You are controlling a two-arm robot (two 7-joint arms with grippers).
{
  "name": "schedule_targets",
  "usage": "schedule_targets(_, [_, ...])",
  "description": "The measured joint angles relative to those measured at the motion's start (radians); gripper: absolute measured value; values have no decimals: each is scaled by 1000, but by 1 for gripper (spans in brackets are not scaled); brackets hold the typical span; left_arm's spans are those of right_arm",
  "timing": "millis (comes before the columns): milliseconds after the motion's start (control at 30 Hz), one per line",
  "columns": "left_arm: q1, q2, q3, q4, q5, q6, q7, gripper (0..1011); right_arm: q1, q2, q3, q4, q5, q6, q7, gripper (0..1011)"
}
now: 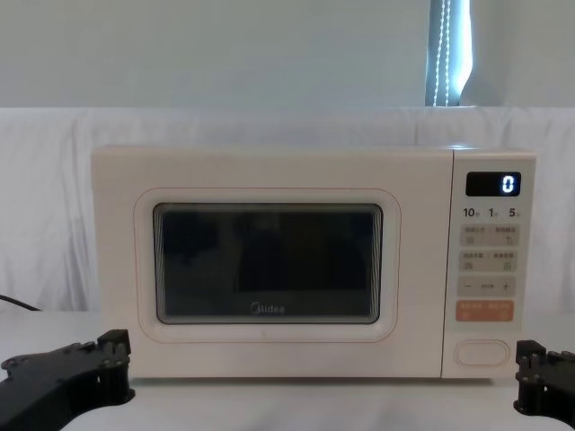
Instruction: Press the button to open the microwave door with one hand; close the microwave door with the other hand.
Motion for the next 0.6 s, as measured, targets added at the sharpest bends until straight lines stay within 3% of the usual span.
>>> schedule_targets(600, [0,0,1,-1,1,1,0,0,0,0,0,0,0,0,0,0])
